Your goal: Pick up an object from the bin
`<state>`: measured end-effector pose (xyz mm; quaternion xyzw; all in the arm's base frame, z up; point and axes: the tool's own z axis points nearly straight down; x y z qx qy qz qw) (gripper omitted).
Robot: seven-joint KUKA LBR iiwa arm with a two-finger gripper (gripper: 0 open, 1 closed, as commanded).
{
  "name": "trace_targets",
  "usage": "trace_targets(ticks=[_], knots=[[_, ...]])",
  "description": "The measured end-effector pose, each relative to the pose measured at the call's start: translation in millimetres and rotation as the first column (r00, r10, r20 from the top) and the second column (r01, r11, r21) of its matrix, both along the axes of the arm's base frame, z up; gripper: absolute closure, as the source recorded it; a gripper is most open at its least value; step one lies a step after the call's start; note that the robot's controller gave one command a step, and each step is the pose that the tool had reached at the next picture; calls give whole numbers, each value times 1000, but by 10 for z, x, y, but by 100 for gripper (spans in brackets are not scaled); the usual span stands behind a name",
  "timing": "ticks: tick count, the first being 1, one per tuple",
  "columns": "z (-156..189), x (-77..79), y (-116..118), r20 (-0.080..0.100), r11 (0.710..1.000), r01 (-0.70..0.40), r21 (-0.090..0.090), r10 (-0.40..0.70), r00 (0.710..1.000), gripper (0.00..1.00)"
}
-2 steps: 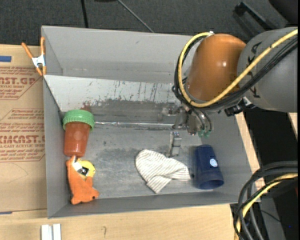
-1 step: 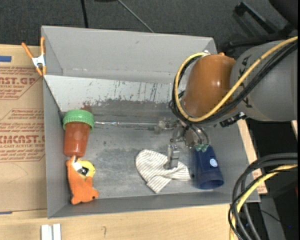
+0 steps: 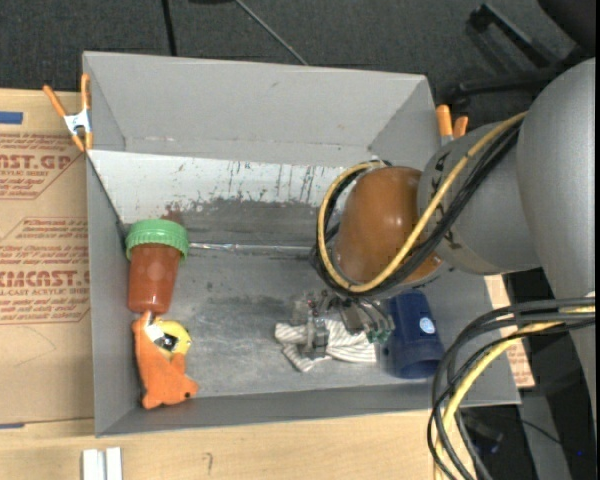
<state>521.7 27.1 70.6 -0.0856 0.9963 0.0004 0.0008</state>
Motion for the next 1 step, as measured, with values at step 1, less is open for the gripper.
trace_targets(ticks=[1], knots=[[0, 0, 0, 0, 1000, 0, 0, 0, 1000, 100]])
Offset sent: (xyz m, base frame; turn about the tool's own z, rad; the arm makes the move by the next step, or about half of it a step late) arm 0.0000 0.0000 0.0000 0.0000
